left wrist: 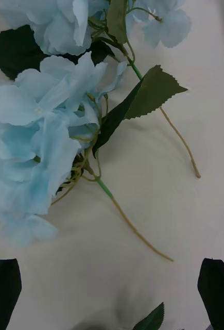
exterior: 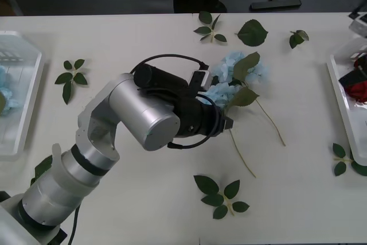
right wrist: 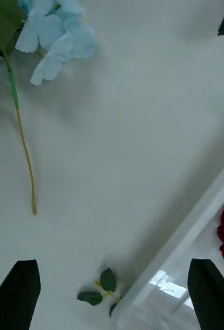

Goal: Place the red flowers into the right box and the blue flowers into the left box. If a person shows an open palm, hand one flower to the person first, then continue sorting.

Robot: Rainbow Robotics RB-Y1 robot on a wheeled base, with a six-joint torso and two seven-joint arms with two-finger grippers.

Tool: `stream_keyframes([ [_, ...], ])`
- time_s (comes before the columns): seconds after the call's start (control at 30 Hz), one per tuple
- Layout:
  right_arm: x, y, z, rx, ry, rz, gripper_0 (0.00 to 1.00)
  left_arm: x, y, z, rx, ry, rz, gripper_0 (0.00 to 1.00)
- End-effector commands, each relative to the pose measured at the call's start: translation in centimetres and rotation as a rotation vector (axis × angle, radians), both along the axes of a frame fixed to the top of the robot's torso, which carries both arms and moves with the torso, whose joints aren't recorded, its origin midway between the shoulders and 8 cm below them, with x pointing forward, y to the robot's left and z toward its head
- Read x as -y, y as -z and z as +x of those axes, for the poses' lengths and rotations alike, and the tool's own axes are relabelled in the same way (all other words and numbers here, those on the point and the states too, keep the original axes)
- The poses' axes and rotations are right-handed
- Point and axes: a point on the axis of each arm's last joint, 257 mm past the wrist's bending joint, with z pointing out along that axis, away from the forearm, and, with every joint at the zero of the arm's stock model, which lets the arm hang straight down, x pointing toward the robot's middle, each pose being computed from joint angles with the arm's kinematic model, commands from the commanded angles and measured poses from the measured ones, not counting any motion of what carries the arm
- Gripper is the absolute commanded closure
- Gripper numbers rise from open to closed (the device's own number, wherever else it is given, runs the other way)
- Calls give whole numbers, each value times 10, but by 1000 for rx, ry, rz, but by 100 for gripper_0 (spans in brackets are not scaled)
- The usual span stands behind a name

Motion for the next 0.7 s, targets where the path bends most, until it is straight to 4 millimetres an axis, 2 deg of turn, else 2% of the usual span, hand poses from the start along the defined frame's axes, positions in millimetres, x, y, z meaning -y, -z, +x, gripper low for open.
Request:
stream_keyframes([
  [0.03,-47,38,0,-22,44,-8,17,49,-10,1,-11,-8,-51,0],
  [0.3,-109,73,14,-23,147,55,17,75,6,15,-53,-85,-74,0],
  [0.53,-141,90,24,-4,203,62,17,81,22,36,-17,-136,-43,0],
  [0.7,-151,98,32,-1,230,64,17,78,36,47,20,-139,-13,0],
])
